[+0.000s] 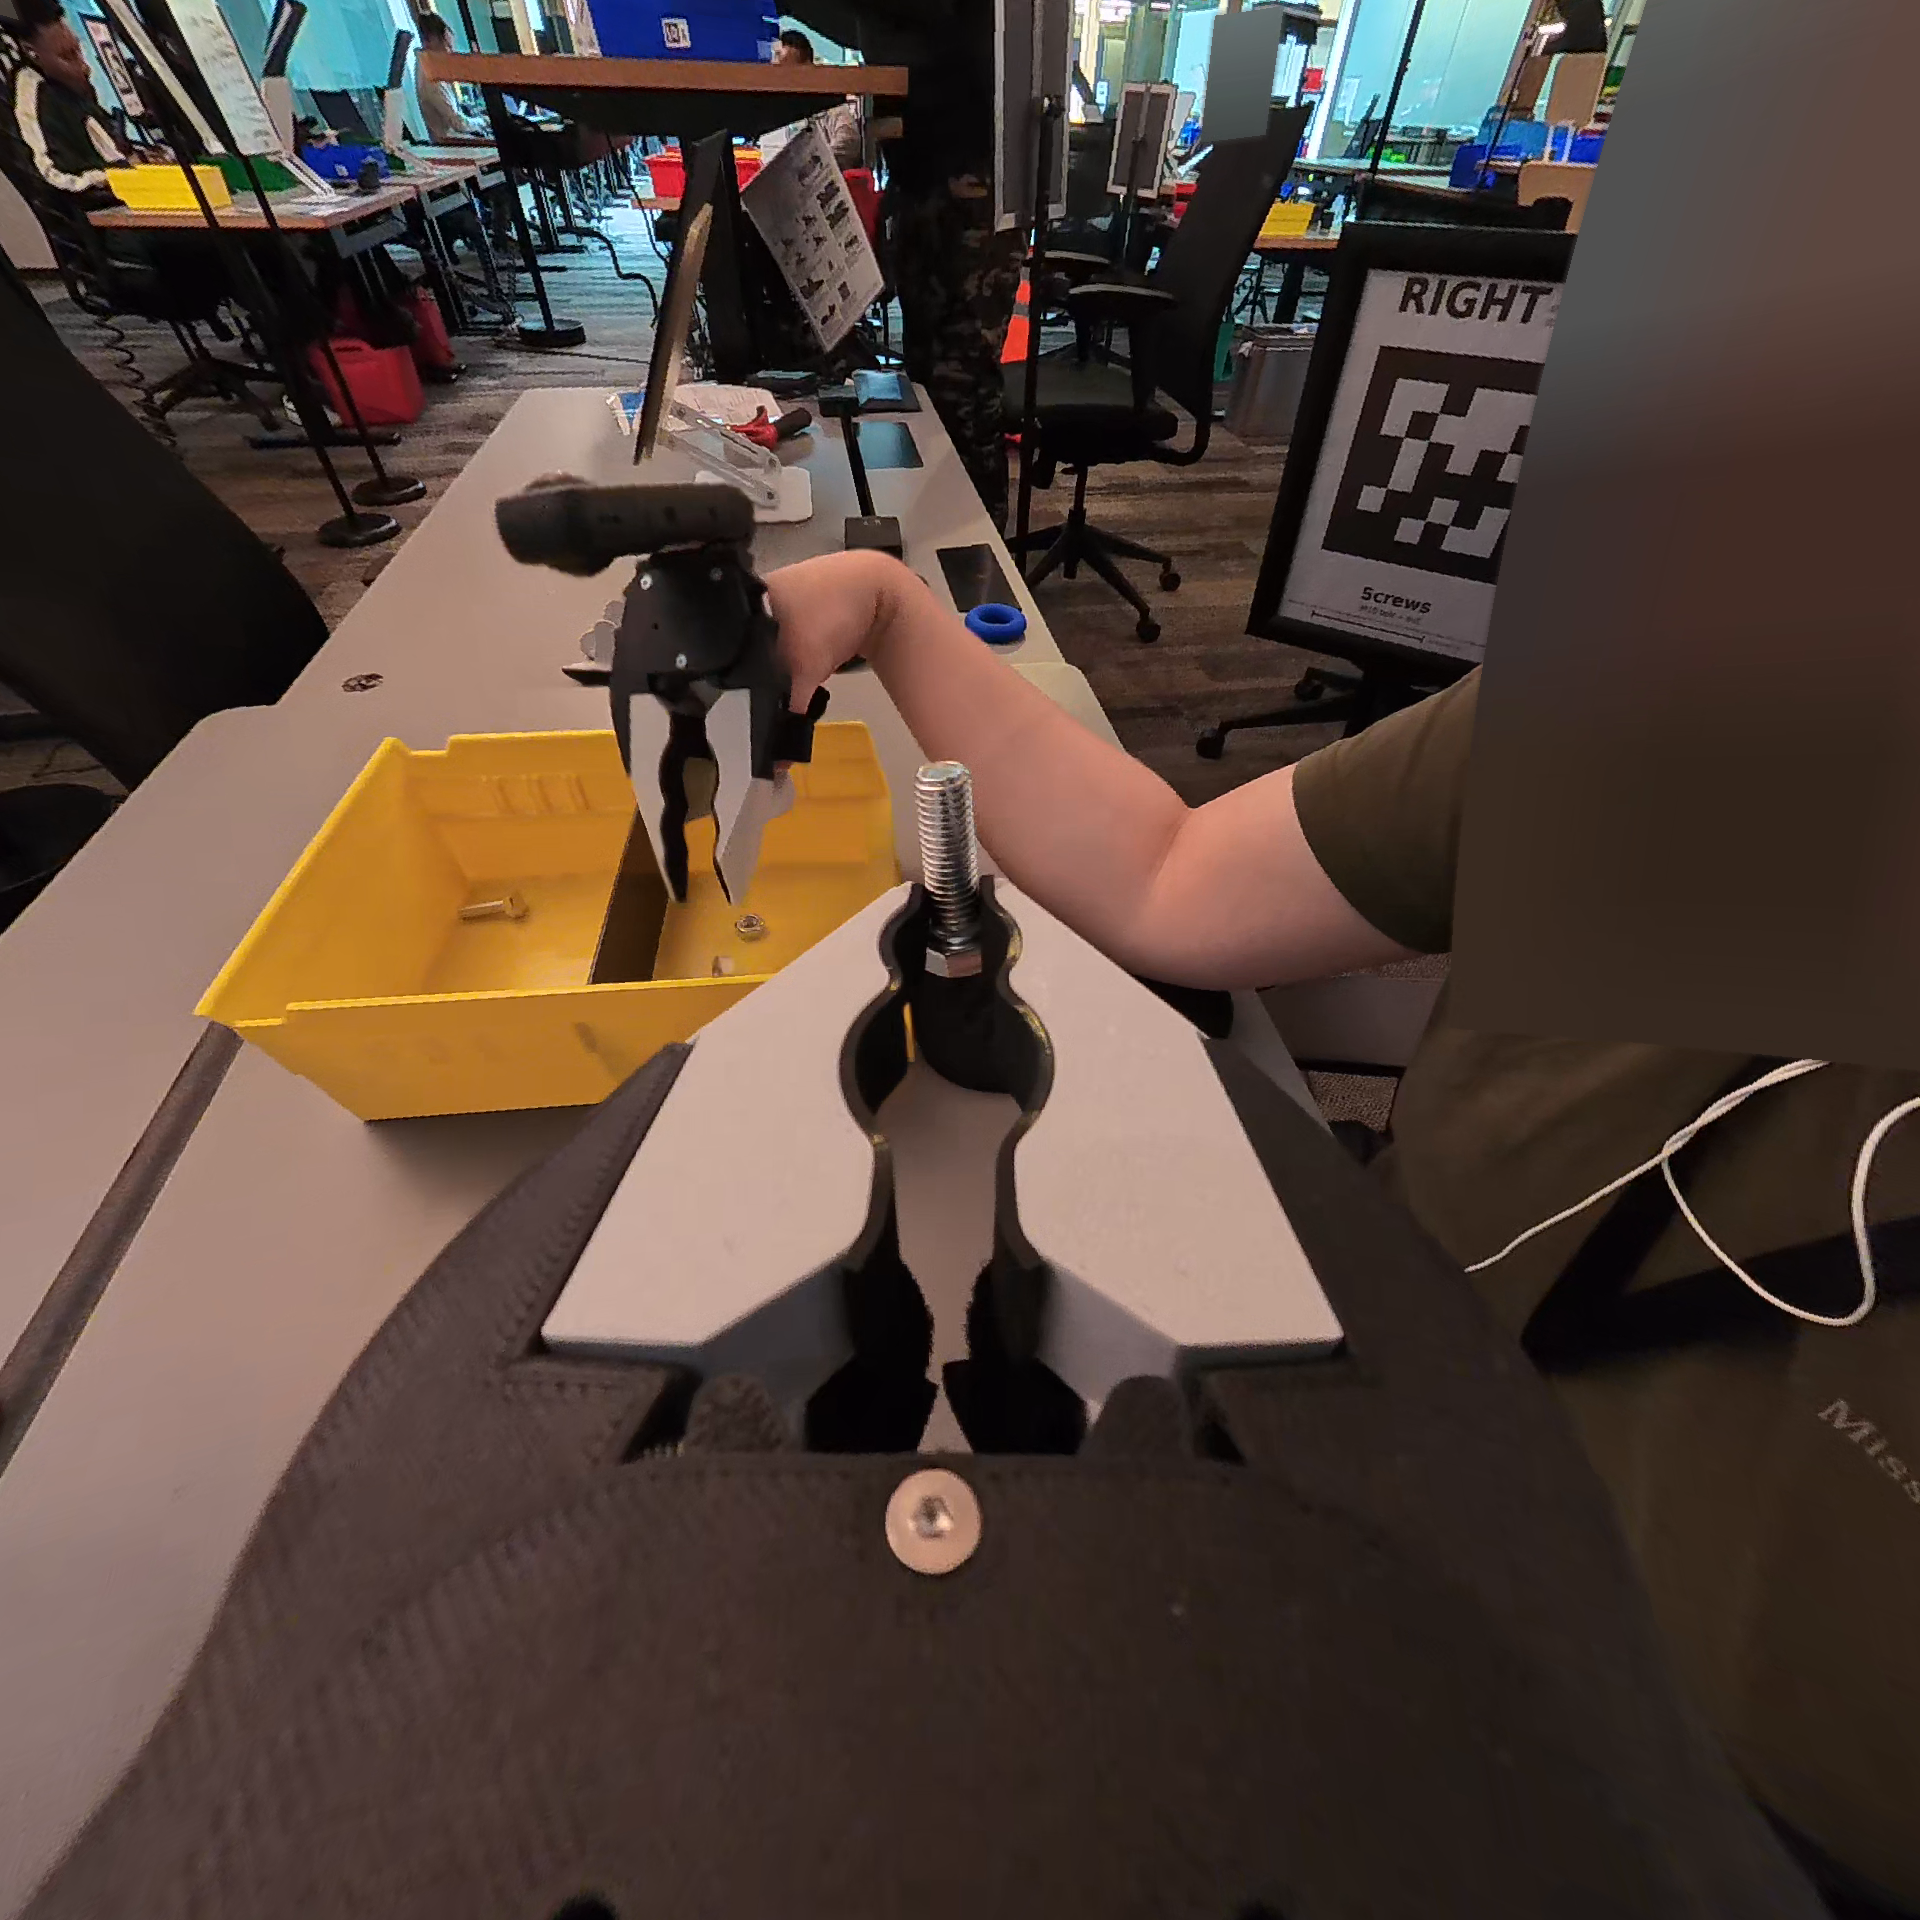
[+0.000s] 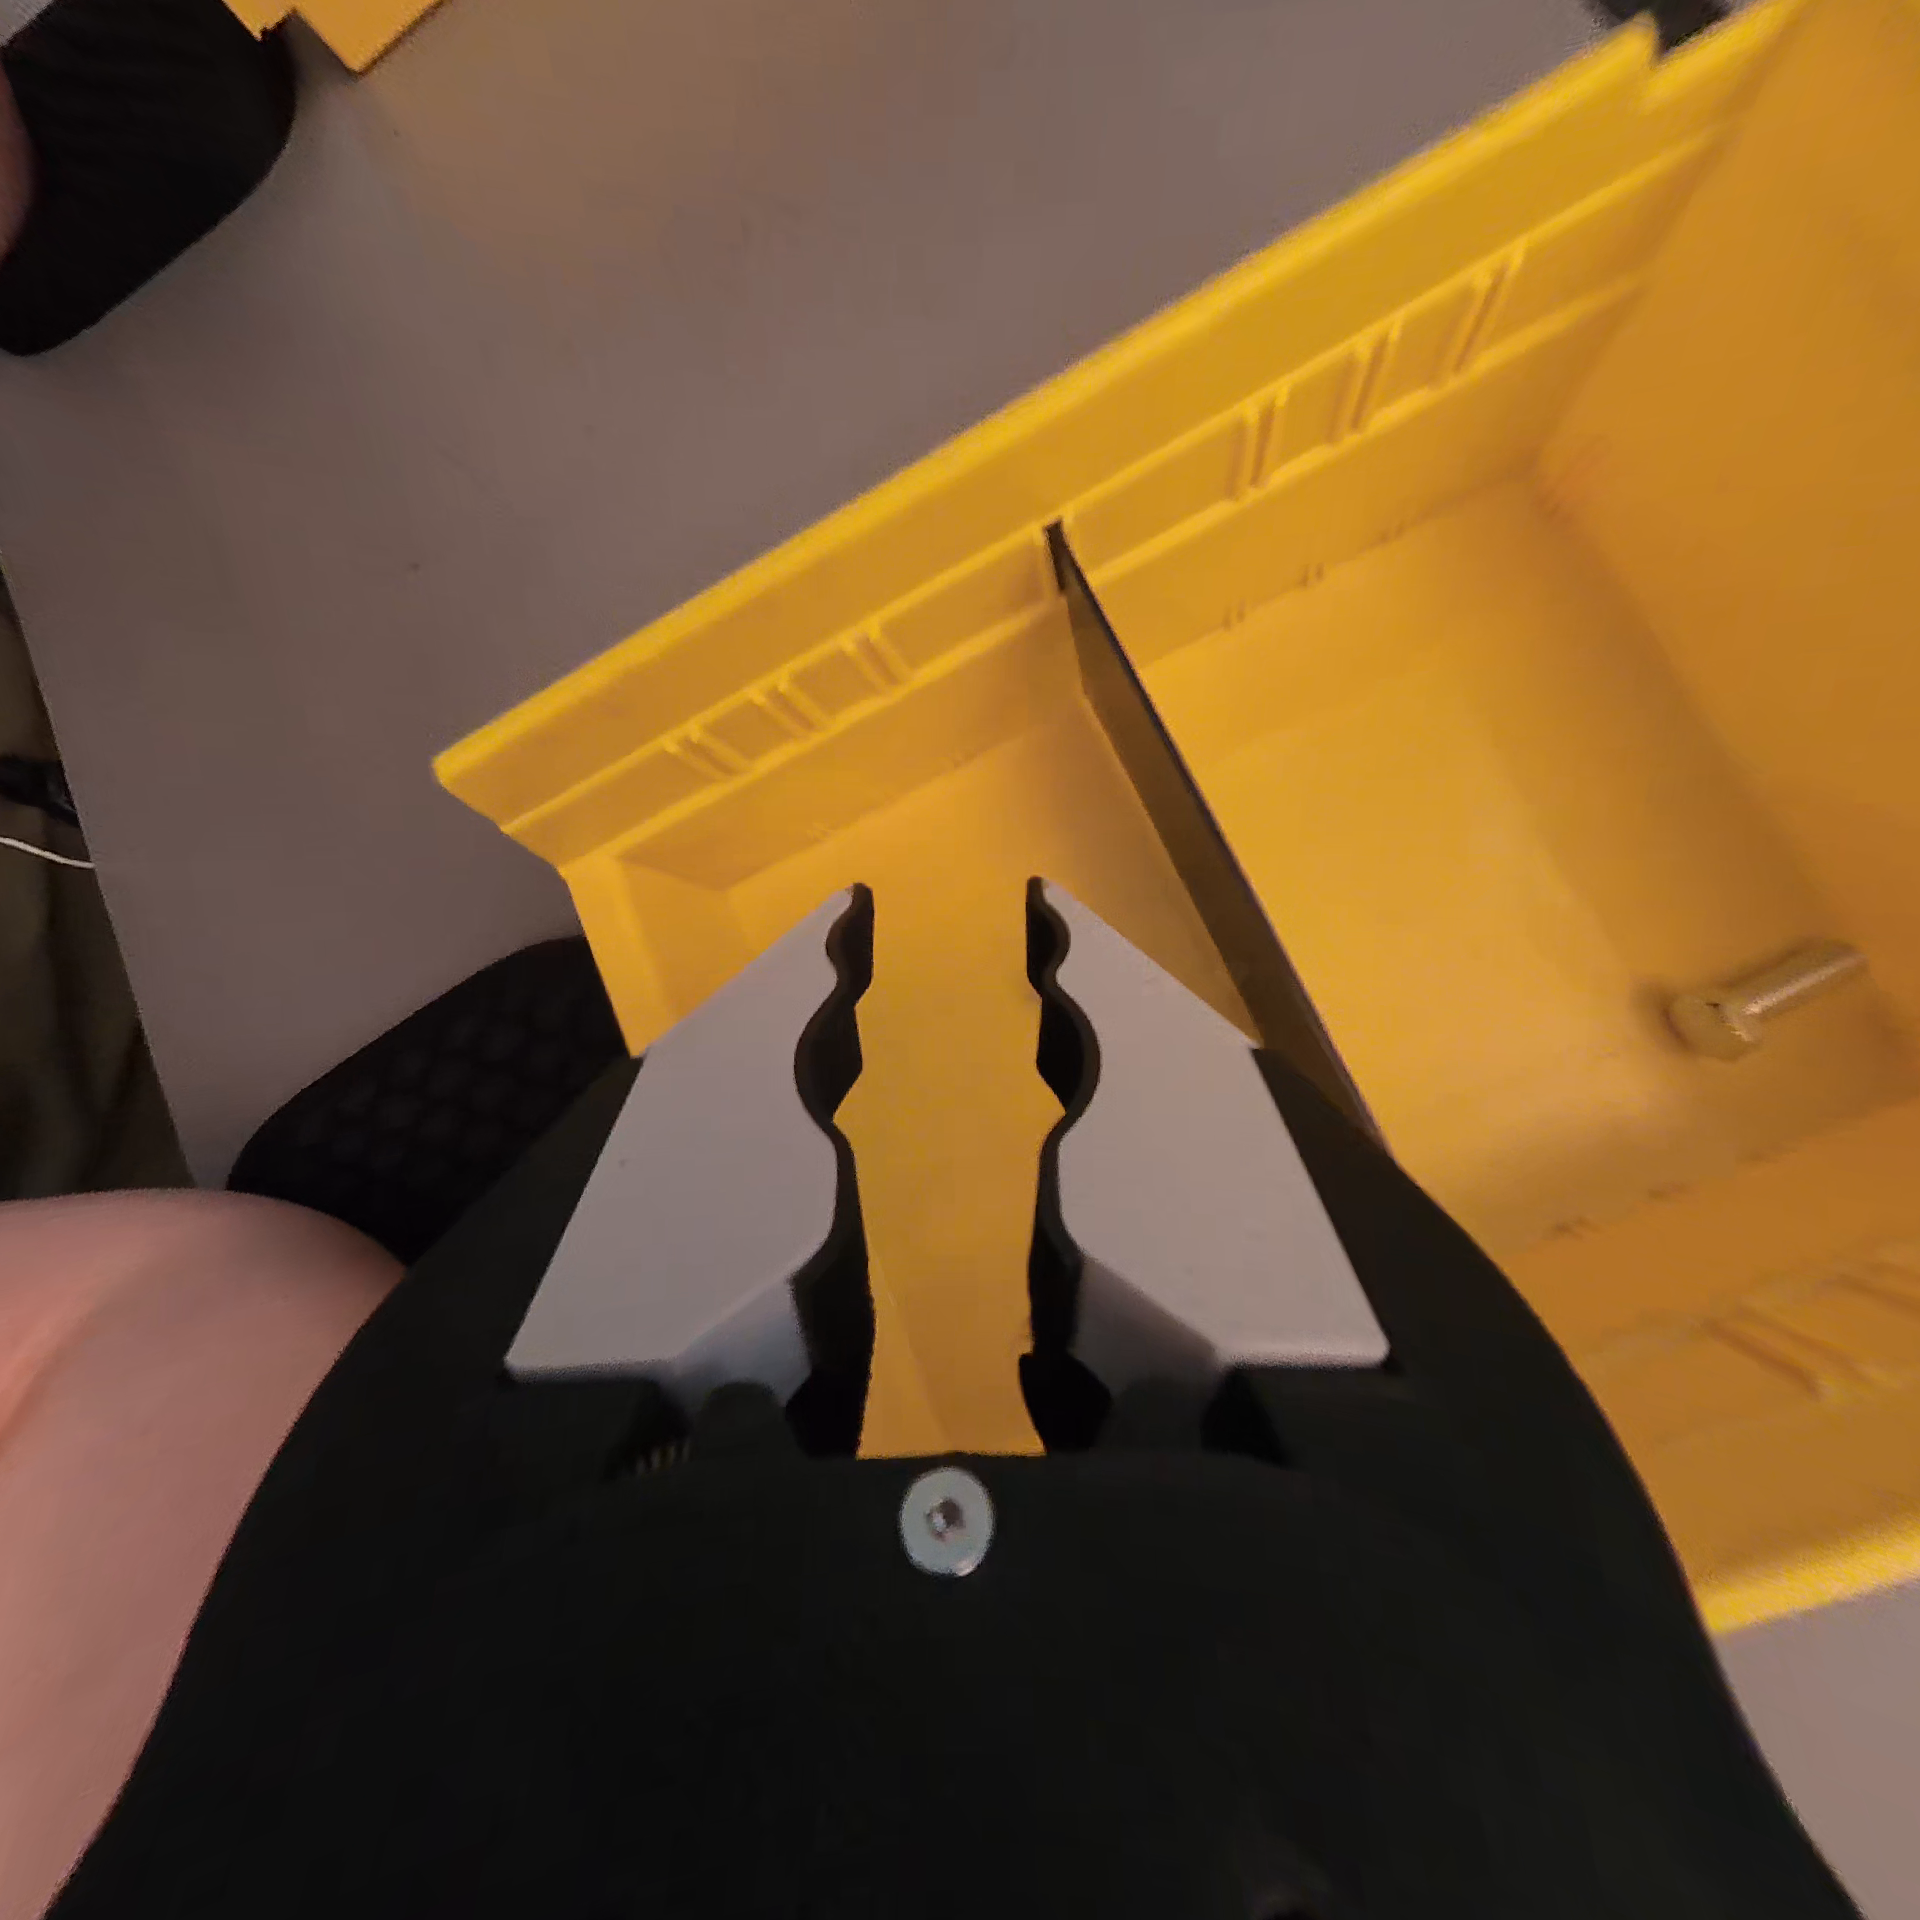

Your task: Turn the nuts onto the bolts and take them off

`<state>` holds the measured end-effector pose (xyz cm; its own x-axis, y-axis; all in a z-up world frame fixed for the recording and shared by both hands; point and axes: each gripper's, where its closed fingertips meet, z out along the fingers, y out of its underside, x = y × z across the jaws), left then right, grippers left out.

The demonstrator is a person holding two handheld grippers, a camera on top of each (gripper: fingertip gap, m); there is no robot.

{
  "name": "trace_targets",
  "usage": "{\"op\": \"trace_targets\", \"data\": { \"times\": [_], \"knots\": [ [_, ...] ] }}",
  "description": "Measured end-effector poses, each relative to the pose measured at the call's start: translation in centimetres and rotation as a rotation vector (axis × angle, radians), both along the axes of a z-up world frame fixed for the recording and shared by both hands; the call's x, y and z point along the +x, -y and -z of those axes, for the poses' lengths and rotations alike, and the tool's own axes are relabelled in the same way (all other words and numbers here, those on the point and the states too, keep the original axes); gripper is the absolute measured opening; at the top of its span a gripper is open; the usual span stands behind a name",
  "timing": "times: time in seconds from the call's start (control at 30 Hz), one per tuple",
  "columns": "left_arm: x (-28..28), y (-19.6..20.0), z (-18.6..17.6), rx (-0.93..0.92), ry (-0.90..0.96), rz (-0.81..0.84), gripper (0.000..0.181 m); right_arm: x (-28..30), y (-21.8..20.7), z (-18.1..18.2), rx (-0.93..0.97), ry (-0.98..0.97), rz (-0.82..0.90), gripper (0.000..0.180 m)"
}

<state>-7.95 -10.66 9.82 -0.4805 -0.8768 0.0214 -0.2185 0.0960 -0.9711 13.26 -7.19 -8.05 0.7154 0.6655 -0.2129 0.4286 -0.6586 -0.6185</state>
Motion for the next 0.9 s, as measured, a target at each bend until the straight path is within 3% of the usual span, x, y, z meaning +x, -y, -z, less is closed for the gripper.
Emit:
{"op": "trace_targets", "data": {
  "times": [0.1, 0.27, 0.37, 0.47, 0.63, 0.7, 0.73, 0.9],
  "knots": [
    [0.0, -0.5, -0.2, 0.007, 0.013, -0.028, 0.007, -1.5, -1.3, -4.4, 0.231, 0.023, -0.04, 0.031],
    [0.3, -2.0, -0.4, -0.009, 0.022, -0.107, 0.007, -10.6, -1.3, -17.6, 0.835, -0.163, -0.254, 0.032],
    [0.4, -2.7, -0.4, -0.041, 0.02, -0.134, 0.007, -15.7, 0.2, -21.8, 0.9, -0.4, -0.365, 0.032],
    [0.3, -2.9, -0.6, -0.055, 0.024, -0.139, 0.007, -19.1, 0.1, -22.2, 0.798, -0.529, -0.412, 0.031],
    [0.3, -3.0, -0.5, -0.037, 0.018, -0.144, 0.008, -22.1, -1.7, -20.5, 0.653, -0.569, -0.401, 0.03],
    [0.3, -2.9, -0.3, -0.03, 0.011, -0.144, 0.008, -22.9, -1.0, -19.8, 0.576, -0.601, -0.471, 0.008],
    [0.3, -2.9, -0.2, -0.019, 0.004, -0.144, 0.008, -22.9, -1.0, -19.7, 0.562, -0.604, -0.474, 0.008],
    [0.1, -3.9, -1.3, -0.047, 0.039, -0.204, 0.04, -19.3, -1.5, -20.3, 0.716, -0.461, -0.391, 0.008]
  ]
}}
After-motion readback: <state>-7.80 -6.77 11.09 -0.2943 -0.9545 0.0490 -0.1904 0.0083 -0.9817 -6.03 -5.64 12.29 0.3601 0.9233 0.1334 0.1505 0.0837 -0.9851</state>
